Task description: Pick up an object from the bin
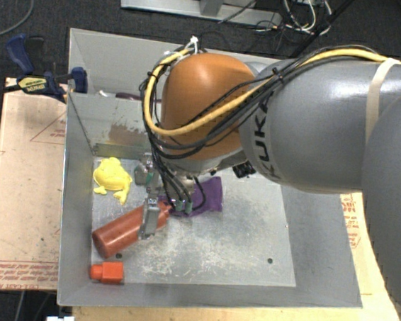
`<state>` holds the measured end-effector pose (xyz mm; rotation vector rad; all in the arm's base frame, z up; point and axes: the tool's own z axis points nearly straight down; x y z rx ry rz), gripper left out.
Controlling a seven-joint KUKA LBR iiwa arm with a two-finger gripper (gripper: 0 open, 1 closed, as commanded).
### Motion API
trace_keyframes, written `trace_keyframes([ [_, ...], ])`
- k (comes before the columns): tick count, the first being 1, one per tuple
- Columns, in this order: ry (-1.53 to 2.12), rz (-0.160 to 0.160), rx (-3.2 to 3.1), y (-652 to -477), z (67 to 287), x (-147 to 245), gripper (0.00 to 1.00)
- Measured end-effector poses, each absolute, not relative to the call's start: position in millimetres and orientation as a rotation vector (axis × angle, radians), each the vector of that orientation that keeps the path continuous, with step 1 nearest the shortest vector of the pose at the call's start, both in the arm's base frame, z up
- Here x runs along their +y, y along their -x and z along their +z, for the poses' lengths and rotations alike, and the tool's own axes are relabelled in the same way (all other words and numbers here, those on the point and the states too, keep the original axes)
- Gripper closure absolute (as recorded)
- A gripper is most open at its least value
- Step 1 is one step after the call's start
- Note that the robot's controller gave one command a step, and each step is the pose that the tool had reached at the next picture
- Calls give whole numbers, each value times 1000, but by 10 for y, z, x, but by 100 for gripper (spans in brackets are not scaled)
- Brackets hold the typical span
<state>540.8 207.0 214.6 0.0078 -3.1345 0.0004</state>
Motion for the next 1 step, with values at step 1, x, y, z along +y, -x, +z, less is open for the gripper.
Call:
trace_keyframes([
  [1, -2, -2, -3142, -5426, 2192, 2060, 0],
])
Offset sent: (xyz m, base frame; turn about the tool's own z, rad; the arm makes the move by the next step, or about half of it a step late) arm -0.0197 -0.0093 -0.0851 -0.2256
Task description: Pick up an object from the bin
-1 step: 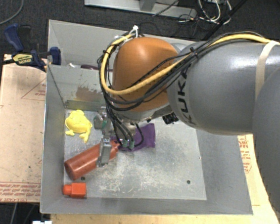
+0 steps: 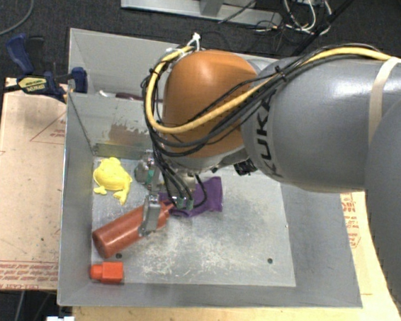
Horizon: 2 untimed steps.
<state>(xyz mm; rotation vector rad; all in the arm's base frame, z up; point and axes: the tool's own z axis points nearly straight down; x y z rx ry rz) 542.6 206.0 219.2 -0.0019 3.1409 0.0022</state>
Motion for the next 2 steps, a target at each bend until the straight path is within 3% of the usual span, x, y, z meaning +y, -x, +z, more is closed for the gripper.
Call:
trace_keyframes([
  [1, 129, 4, 3135, -5362, 1895, 2038, 0],
  [2, 203, 5, 3131, -5222, 1314, 1998, 0],
])
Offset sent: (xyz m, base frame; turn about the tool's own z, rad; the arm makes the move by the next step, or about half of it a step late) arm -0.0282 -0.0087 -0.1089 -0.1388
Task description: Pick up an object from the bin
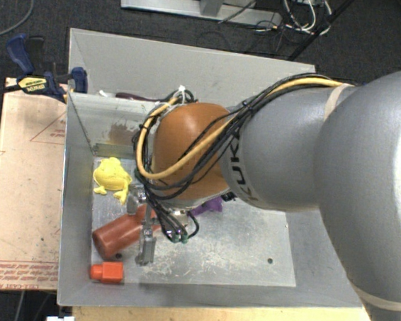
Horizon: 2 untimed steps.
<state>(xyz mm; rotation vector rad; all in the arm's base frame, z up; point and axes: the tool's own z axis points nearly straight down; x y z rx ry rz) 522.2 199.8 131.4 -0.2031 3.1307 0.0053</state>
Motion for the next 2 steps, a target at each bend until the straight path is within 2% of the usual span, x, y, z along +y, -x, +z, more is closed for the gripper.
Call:
trace_keyframes([
  [1, 157, 13, 3125, -5148, 793, 1930, 100],
  [2, 157, 13, 3126, -5146, 792, 1931, 100],
])
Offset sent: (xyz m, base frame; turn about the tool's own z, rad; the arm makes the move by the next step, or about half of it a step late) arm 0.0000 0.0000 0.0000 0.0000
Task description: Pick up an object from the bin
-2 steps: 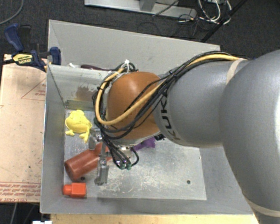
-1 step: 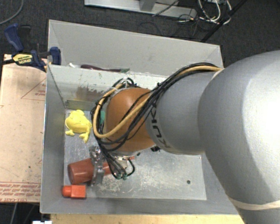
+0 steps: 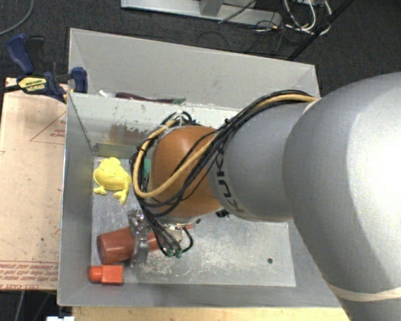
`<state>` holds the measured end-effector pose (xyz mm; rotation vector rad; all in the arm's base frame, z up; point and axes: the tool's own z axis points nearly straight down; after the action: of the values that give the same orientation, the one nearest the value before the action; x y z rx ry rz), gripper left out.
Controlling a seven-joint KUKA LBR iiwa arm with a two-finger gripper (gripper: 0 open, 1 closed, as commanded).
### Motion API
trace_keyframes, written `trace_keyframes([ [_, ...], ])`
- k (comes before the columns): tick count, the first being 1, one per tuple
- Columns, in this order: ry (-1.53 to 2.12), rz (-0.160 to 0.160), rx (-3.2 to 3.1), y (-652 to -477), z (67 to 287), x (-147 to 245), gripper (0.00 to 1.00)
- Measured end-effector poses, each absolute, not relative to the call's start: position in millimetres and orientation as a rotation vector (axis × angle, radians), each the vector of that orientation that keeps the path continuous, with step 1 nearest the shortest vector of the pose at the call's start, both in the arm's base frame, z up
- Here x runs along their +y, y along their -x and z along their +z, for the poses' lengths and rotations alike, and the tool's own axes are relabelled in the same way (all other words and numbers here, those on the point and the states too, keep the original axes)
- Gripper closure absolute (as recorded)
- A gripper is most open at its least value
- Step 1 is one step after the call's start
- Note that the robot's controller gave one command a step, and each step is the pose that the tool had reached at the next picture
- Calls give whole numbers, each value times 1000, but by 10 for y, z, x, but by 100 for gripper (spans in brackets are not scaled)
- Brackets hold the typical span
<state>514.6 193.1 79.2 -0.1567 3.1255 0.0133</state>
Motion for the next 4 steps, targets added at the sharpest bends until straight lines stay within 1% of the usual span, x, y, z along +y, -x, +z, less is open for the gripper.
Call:
trace_keyframes([
  [1, 176, 31, 3115, -5180, 771, 1630, 100],
  [2, 122, 26, 3109, -4989, 747, 1367, 0],
  [3, 120, 27, 3108, -4990, 748, 1367, 0],
  [4, 407, 24, 3081, -5383, 714, 1757, 100],
])
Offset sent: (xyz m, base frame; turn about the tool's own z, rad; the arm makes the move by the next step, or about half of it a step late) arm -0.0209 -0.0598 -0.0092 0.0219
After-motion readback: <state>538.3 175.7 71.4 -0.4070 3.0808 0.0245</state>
